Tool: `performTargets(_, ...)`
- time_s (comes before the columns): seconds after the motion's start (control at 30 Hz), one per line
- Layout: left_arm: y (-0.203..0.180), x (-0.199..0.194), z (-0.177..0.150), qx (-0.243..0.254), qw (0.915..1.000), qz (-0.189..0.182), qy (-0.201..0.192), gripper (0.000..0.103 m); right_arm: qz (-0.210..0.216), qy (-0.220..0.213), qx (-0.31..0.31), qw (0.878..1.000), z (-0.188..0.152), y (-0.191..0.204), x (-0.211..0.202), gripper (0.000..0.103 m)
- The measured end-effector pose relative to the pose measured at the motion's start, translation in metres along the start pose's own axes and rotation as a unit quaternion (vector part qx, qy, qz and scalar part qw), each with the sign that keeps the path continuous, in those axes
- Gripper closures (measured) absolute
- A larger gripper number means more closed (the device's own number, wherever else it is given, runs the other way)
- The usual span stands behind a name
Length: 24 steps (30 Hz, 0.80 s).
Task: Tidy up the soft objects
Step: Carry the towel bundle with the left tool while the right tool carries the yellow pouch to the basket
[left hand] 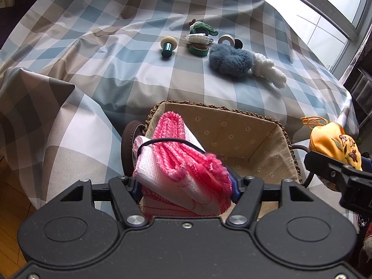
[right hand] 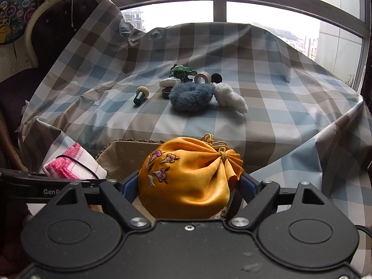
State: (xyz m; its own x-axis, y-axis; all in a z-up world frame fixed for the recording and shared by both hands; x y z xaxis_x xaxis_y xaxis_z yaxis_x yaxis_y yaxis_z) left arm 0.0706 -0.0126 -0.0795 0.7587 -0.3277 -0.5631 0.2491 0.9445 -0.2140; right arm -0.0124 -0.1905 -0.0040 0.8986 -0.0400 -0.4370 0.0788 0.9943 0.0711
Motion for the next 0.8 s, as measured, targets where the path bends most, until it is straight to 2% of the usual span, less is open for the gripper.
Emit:
performTargets(0.23, -0.003, -0.001, -0.004, 0.003, 0.9999, 0.005, 0.009, 0.042, 0.011, 0.041, 0.098, 0.994, 0.002, -0.011, 0.004, 0.019)
performTargets(0.47, -0.008, -0.006, -0.002, 0.009, 0.9999, 0.003, 0.009, 0.042, -0.012, 0.057, 0.105, 0.993, -0.009, -0.018, 0.003, 0.019)
performTargets(0.8, -0.013, -0.018, 0.002, 0.002, 1.0, 0.004, 0.005, 0.042, -0.026, 0.023, 0.099, 0.995, -0.001, -0.024, -0.017, 0.019)
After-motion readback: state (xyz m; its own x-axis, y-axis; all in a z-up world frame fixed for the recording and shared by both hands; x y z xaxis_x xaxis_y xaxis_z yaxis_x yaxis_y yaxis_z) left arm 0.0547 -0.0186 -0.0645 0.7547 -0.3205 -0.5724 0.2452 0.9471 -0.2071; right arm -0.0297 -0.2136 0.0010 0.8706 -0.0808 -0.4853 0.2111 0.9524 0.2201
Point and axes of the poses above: each gripper's, at about its wrist camera, not at the fingertips, and x roughly the way its jaws point, y to its left, z to its top, the point moved 10 cm from there along x, roughly the way its jaws point, and after that the axes turned 15 degrees about -y, right-handed, at the moved point
